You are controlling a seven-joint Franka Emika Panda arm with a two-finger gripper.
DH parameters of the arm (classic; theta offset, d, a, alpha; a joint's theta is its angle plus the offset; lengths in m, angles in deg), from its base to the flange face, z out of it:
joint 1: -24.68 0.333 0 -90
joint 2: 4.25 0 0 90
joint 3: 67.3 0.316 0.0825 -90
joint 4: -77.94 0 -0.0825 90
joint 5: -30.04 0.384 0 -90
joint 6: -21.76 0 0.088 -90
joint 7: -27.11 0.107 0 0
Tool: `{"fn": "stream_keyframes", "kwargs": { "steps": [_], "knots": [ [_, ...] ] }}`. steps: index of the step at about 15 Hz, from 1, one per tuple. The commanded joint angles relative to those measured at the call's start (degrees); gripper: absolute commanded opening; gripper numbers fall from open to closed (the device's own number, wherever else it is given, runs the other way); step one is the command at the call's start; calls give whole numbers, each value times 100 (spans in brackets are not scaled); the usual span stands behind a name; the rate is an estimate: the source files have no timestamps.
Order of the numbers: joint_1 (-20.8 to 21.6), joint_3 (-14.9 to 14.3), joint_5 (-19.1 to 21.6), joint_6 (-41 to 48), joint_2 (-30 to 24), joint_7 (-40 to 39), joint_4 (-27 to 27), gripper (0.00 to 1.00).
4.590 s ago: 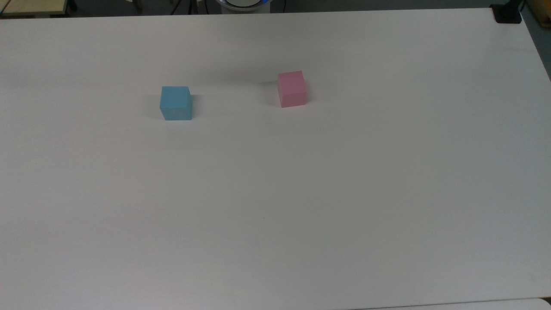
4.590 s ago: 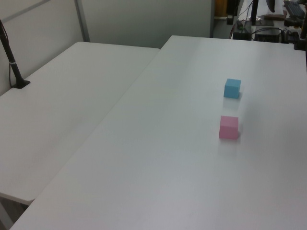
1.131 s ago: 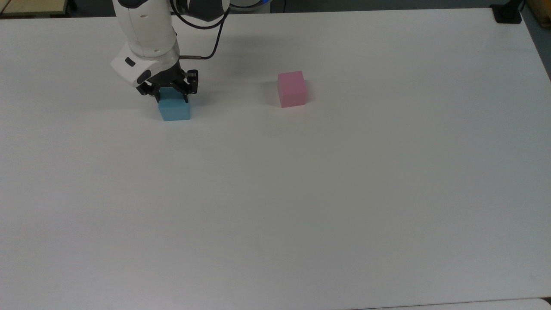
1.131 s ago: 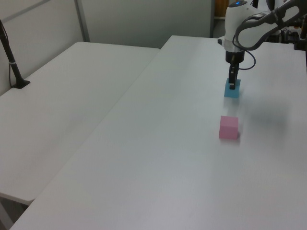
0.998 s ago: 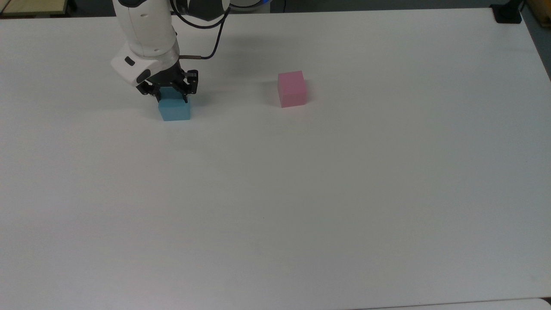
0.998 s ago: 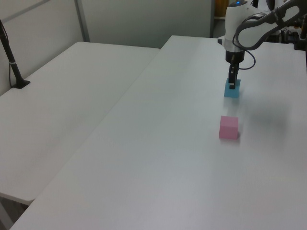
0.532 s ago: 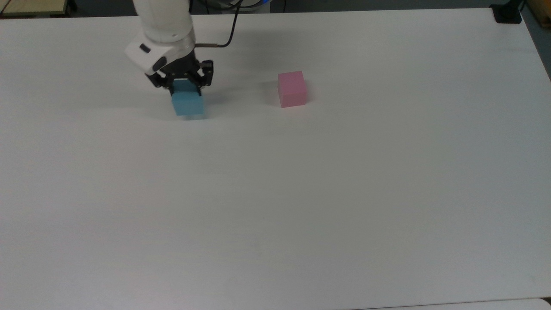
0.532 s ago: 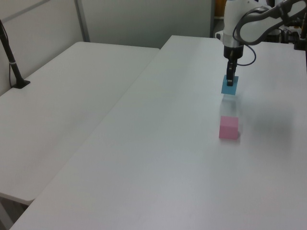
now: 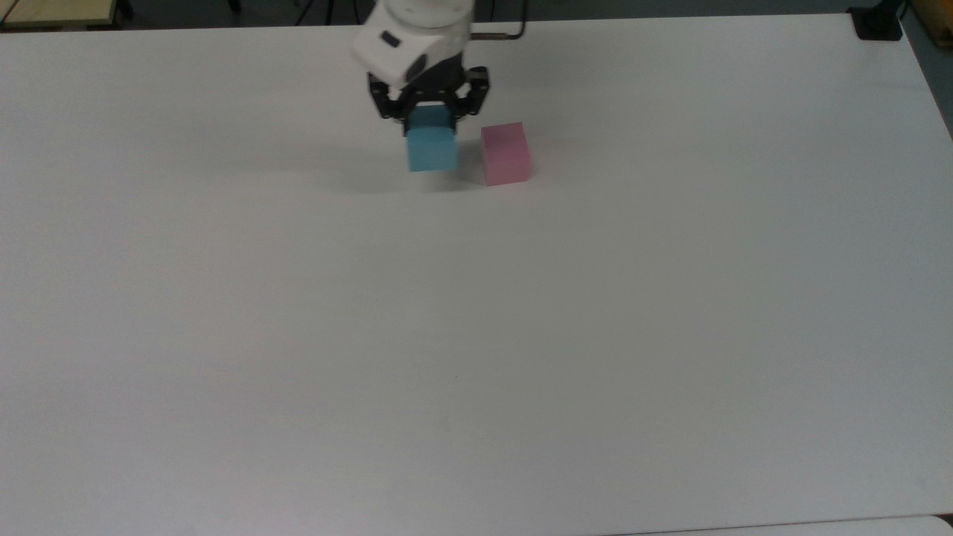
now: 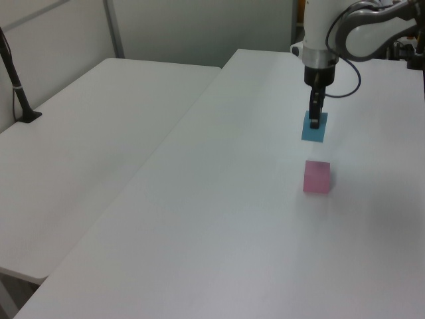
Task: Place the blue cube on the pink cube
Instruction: 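Lift the blue cube and carry it over the pink cube, then lower the blue cube onto the pink cube's top face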
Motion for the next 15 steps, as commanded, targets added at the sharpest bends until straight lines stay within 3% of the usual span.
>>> {"fn": "stream_keyframes", "kwargs": {
  "steps": [1,7,15],
  "knots": [
    [16,520,-130,123,-114,765,145,44],
    [25,1136,-121,238,27,1469,180,44],
    [7,1154,-156,255,71,1496,180,44]
  ]
}}
